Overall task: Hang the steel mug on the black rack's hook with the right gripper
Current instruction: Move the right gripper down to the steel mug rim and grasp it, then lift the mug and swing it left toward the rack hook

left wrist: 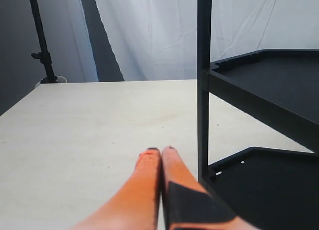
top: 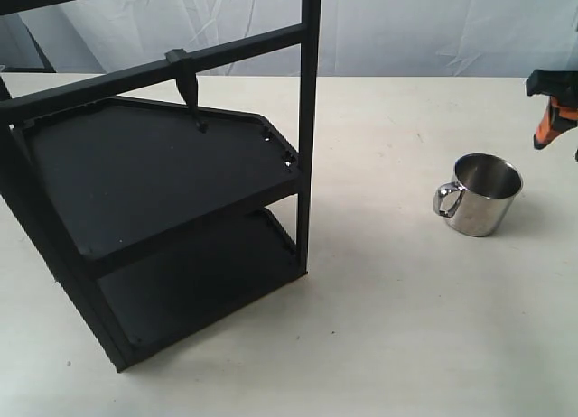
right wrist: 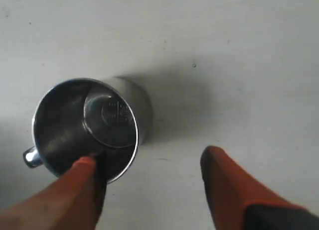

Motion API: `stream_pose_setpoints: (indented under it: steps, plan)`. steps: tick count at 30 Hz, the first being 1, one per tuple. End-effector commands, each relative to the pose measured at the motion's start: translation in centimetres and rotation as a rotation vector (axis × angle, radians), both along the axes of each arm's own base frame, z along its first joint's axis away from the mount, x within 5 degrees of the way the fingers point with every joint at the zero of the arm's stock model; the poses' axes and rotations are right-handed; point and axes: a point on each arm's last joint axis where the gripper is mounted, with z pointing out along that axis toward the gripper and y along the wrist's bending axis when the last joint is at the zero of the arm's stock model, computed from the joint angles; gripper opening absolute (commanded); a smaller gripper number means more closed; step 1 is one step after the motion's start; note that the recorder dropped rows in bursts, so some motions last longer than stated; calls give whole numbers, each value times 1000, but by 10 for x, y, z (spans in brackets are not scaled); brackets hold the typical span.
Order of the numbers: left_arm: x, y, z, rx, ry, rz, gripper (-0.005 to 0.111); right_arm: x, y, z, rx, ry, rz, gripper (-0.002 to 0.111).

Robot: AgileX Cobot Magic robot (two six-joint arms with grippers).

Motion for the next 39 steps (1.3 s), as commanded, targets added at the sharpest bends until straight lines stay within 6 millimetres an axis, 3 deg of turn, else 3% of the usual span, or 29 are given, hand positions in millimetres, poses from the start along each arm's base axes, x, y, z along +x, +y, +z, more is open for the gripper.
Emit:
stream_pose_setpoints:
  steps: [1,12,15,22,24,30,34,39]
  plan:
    - [0,0,2,-10,-19,0,2,13,3,-25,24,25,11,58]
    - [0,0,2,-10,-19,0,2,27,26,-53,23,23,53,56]
    - [0,0,2,-10,-19,0,2,28,26,-61,25,45,52,50]
    - [0,0,2,-10,-19,0,2,30,26,-77,24,89,53,50]
    - [0,0,2,-10,-19,0,2,29,26,-77,25,94,55,44]
    - [0,0,2,-10,-19,0,2,29,26,-77,28,98,54,0]
    - [0,0,2,-10,-19,0,2,26,27,-77,40,128,64,-1]
    - [0,0,2,-10,-19,0,2,17,36,-63,127,159,187,-1]
